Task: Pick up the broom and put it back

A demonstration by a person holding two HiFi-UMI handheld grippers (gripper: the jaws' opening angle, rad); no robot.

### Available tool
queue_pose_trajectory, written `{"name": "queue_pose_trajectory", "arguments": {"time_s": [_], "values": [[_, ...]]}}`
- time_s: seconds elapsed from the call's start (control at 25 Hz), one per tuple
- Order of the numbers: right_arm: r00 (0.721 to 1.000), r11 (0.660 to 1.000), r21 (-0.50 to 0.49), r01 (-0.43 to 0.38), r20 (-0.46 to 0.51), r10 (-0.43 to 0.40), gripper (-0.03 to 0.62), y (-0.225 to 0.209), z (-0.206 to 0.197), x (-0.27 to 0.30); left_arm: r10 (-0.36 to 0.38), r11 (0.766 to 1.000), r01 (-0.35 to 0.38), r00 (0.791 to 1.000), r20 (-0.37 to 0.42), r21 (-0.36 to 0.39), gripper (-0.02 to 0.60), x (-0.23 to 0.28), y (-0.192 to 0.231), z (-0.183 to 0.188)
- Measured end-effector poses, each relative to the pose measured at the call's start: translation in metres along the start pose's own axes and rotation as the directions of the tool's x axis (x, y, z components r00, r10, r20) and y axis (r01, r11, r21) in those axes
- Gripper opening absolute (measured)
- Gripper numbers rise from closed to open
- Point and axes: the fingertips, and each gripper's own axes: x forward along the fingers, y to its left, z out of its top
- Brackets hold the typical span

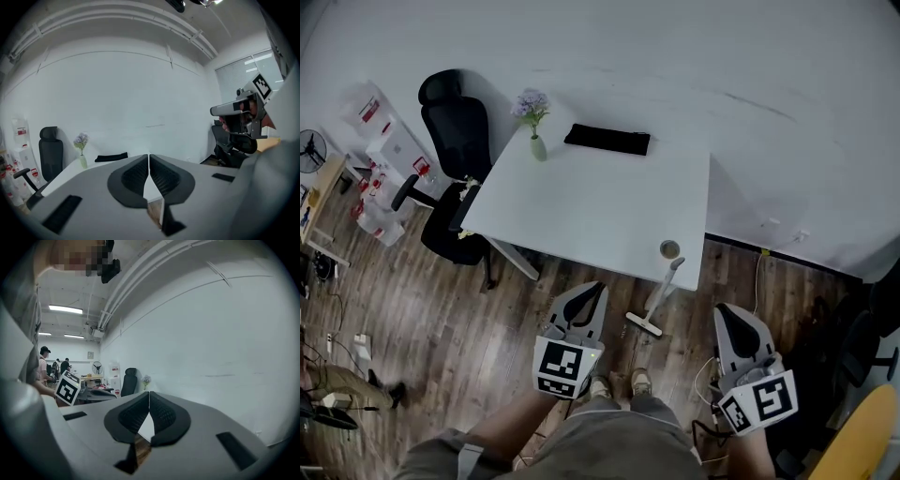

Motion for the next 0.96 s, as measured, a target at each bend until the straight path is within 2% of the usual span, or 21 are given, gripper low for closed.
{"name": "queue_pose_trajectory", "arguments": {"time_s": [0.16,0.28,0.52,0.76,0.96], "values": [[1.000,1.000,-0.026,-0.010,0.011,0.010,0.031,0.017,0.009,-0.013,-0.019,0.999,0.015,0.998,0.068,0.049,0.018,-0.029,-0.002,0.026],[1.000,1.000,-0.015,-0.026,0.005,0.026,0.031,0.026,0.005,-0.018,-0.034,0.998,0.030,0.997,0.069,0.063,0.017,-0.044,-0.005,0.027],[0.998,0.998,-0.015,-0.066,-0.014,0.066,0.031,0.039,-0.004,-0.017,-0.037,0.999,0.035,0.998,0.051,0.030,0.015,-0.056,-0.010,0.017],[0.996,0.996,-0.019,-0.085,-0.013,0.085,0.031,0.041,-0.001,-0.012,-0.023,0.999,0.021,0.998,0.063,0.041,0.015,-0.061,-0.006,0.025],[0.996,0.996,-0.009,-0.086,-0.005,0.086,0.031,0.042,0.000,-0.010,-0.019,1.000,0.018,0.996,0.088,0.016,0.015,-0.066,-0.001,0.029]]}}
